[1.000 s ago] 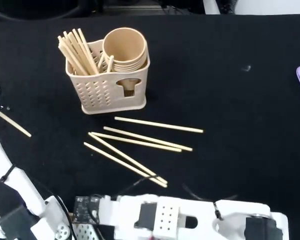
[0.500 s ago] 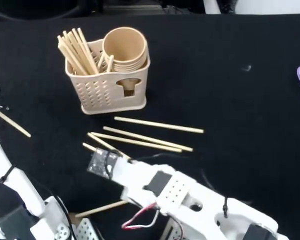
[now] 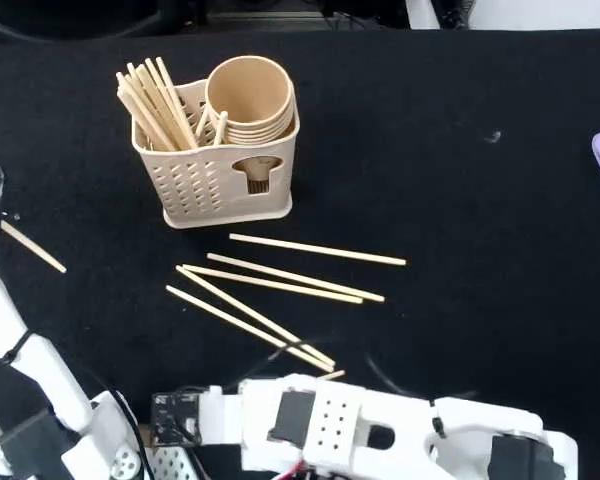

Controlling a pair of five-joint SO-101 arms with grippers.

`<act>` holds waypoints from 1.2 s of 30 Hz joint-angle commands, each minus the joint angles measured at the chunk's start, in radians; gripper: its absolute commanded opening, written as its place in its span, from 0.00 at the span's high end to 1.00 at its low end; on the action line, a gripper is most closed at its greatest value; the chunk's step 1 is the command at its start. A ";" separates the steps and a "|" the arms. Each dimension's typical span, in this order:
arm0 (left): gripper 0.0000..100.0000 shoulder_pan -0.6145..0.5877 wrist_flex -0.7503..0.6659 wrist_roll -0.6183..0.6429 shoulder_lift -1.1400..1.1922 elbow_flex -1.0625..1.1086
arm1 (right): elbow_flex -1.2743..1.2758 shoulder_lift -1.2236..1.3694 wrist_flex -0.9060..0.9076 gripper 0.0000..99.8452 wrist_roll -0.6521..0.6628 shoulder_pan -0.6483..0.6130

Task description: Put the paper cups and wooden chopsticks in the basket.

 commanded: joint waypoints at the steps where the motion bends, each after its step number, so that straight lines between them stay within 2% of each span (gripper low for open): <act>1: 0.97 0.042 -0.017 -0.012 -0.048 -0.058 | 0.024 -0.019 -0.081 0.76 0.060 0.017; 8: 0.97 0.070 -0.017 -0.012 -0.049 -0.058 | 0.022 -0.019 -0.123 0.77 0.178 0.192; 14: 0.97 0.067 -0.017 -0.012 -0.049 -0.059 | 0.056 -0.019 -0.124 0.77 0.249 0.203; 19: 0.97 0.061 0.021 -0.012 -0.049 -0.119 | 0.053 -0.019 -0.038 0.77 0.298 0.207; 21: 0.97 0.068 0.044 -0.012 -0.049 -0.151 | 0.054 -0.019 -0.035 0.81 0.299 0.207; 25: 0.97 0.071 0.068 -0.011 -0.046 -0.203 | 0.054 -0.019 -0.054 1.00 0.296 0.209; 26: 0.97 0.071 0.069 -0.011 -0.043 -0.209 | 0.054 -0.019 -0.052 0.97 0.296 0.209; 30: 0.97 0.074 0.071 -0.012 -0.038 -0.208 | 0.045 -0.028 -0.057 0.99 0.296 0.236; 36: 0.97 0.197 0.069 -0.015 -0.046 -0.216 | -0.081 -0.051 -0.060 0.99 0.132 0.468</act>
